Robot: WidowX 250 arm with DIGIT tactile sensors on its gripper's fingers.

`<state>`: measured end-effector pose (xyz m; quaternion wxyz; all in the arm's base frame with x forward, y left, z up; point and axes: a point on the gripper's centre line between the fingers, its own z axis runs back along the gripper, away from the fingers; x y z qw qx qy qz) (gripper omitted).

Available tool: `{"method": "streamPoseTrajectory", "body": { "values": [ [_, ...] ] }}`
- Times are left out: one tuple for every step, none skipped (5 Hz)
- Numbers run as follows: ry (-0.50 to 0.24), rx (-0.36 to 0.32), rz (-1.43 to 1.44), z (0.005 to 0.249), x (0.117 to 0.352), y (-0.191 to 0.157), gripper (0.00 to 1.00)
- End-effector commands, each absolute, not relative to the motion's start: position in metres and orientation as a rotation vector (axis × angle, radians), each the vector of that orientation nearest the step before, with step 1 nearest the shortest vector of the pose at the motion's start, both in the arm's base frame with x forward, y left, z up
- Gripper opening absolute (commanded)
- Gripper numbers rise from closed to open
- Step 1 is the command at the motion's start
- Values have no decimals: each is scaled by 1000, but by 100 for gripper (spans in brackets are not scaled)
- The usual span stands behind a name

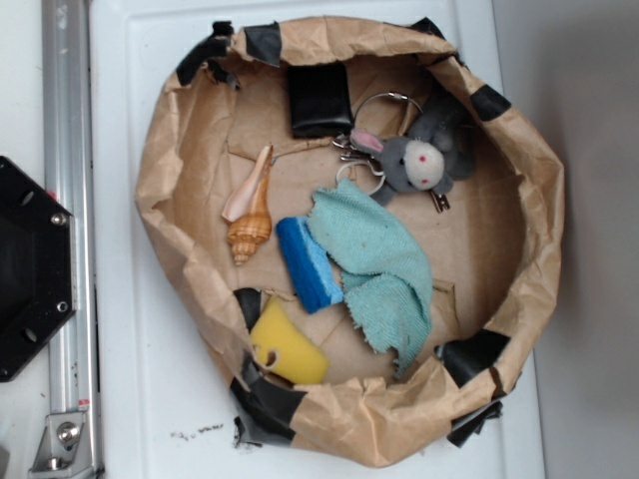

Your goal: Grab the gray animal.

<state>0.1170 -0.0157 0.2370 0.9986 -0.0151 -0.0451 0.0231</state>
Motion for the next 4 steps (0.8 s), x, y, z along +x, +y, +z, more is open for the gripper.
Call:
{"method": "streamPoseTrajectory", "body": {
  "values": [
    [-90, -30, 46, 237, 117, -16, 100],
    [-213, 96, 3, 187, 167, -1, 100],
    [-262, 25, -72, 160, 220, 9, 100],
    [-301, 51, -30, 145, 251, 12, 100]
  ]
}}
